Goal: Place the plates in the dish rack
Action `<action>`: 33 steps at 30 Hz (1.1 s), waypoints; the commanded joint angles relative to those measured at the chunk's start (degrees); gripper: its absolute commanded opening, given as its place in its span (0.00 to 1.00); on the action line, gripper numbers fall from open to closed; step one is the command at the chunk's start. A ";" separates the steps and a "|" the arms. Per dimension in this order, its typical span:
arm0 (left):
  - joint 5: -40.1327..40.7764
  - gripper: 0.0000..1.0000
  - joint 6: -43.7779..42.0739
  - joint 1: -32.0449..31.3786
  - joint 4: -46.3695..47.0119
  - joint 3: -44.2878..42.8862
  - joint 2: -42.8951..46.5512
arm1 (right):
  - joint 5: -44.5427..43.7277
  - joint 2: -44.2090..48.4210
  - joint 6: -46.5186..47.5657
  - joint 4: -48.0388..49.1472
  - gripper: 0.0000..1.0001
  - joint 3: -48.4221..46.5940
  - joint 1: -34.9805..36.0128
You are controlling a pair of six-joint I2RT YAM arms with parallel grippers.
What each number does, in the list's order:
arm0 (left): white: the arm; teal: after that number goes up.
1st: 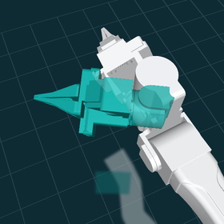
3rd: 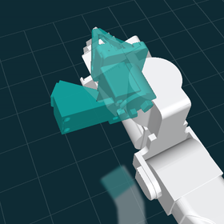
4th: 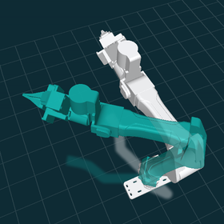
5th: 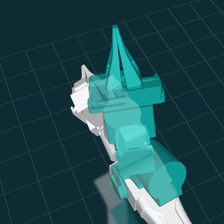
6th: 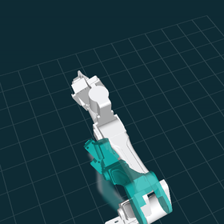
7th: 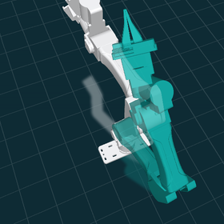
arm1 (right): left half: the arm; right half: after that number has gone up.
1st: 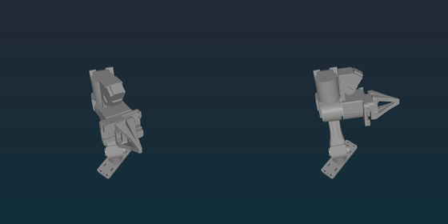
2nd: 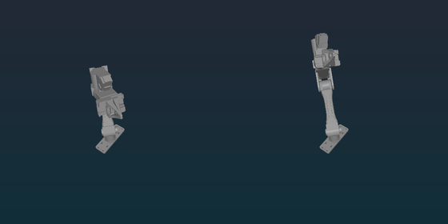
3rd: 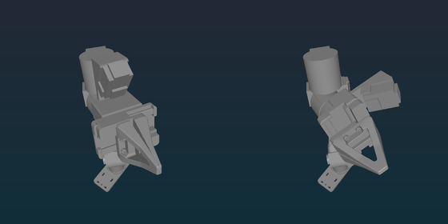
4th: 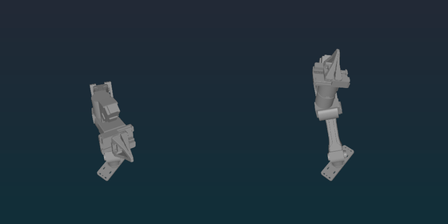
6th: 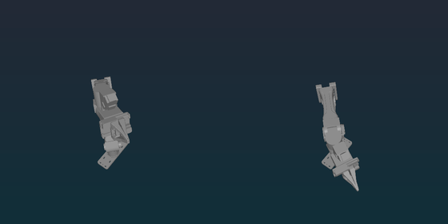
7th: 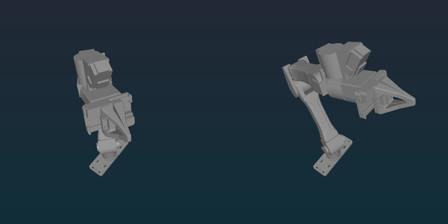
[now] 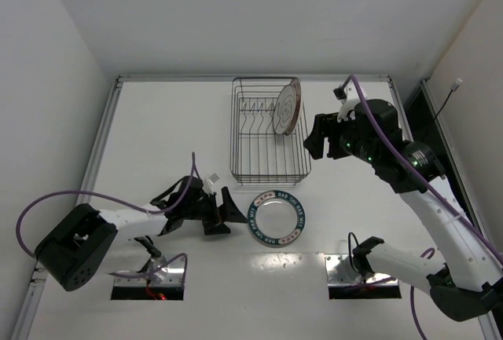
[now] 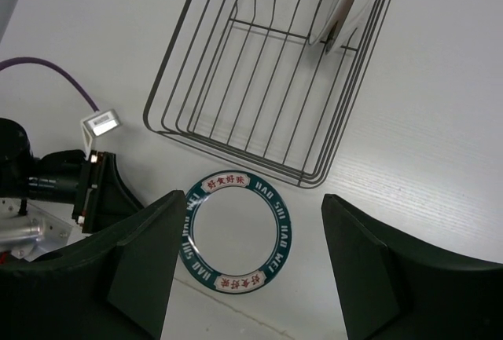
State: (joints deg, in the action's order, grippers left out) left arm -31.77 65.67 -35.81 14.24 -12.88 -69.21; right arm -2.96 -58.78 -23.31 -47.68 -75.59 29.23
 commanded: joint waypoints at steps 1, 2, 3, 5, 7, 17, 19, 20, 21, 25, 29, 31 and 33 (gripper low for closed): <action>3.64 0.90 0.16 -1.10 6.59 -3.11 -3.02 | -0.82 0.42 1.33 1.10 0.67 -1.05 -0.32; 4.51 0.88 0.16 -1.10 7.72 -3.72 -3.73 | -0.82 0.42 1.34 1.10 0.67 -1.05 -0.32; 5.13 0.88 1.55 -1.80 9.47 -3.73 -4.44 | -0.82 0.42 1.34 1.10 0.67 -1.05 -0.32; 6.54 0.84 3.14 -3.12 12.03 -3.73 -6.71 | -0.82 0.42 1.34 1.10 0.67 -1.05 -0.32; 9.34 0.80 6.39 -5.75 17.03 -3.20 -8.39 | -1.34 0.42 1.34 1.10 0.67 -1.58 -0.32; 14.89 0.78 18.61 -12.00 36.46 3.39 -15.60 | -2.92 0.42 4.23 0.04 0.67 -2.72 -0.32; 14.89 0.74 20.97 -12.00 42.06 4.79 -17.35 | -2.93 0.42 4.24 0.04 0.67 -2.72 -0.32; 14.89 0.69 21.69 -12.00 44.53 4.80 -20.06 | -2.93 0.42 4.24 0.04 0.67 -2.72 -0.32; 13.94 0.66 22.39 -12.00 47.17 5.41 -21.91 | -2.93 0.42 4.24 0.04 0.67 -2.72 -0.32; 9.80 0.43 27.65 -12.00 66.28 5.41 -33.68 | -2.93 0.42 4.24 0.04 0.66 -3.24 -0.32; 8.21 0.36 34.34 -12.53 86.09 6.46 -46.95 | -2.93 -0.10 4.24 -0.48 0.66 -3.77 -0.32; 8.21 0.28 37.24 -12.53 93.83 7.08 -51.97 | -3.45 -0.10 4.77 -1.09 0.66 -4.38 -0.32; 7.07 0.20 38.39 -12.53 94.83 7.08 -54.45 | -4.06 -0.10 5.29 -1.10 0.66 -4.39 -0.32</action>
State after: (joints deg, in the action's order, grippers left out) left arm -23.24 95.42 -47.55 85.45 -8.25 -116.81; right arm -5.52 -58.94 -19.38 -49.10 -77.45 29.23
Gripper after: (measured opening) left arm 0.211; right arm 0.663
